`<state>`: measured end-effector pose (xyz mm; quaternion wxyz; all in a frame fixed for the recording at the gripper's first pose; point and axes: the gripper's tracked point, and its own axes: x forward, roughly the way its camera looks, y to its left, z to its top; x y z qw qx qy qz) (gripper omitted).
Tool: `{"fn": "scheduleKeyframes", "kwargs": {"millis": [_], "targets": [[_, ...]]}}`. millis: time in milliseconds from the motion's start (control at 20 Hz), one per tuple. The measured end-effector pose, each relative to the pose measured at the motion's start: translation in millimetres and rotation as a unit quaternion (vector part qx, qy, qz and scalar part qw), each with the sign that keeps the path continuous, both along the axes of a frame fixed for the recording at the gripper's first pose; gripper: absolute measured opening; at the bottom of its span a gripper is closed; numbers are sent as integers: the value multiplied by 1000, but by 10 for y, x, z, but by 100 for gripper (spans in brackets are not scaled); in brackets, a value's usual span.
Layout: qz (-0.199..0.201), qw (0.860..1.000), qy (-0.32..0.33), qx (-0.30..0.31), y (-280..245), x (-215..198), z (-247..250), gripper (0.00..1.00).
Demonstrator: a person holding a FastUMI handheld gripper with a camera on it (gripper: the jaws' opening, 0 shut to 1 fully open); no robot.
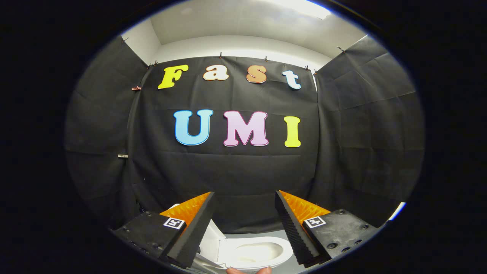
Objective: Open the toilet lid.
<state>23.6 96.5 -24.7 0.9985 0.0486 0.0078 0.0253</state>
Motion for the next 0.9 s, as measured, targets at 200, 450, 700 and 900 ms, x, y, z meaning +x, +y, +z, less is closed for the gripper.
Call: {"fn": "scheduleKeyframes", "kwargs": {"millis": [200, 450, 700, 900], "targets": [[2, 1000, -1, 0, -5, -21, 1, 98], [-6, 1000, 2, 2, -39, -20, -43, 98], [-10, 1000, 0, -1, -57, -22, -20, 98], [-10, 1000, -1, -3, -71, -17, -10, 98]]}}
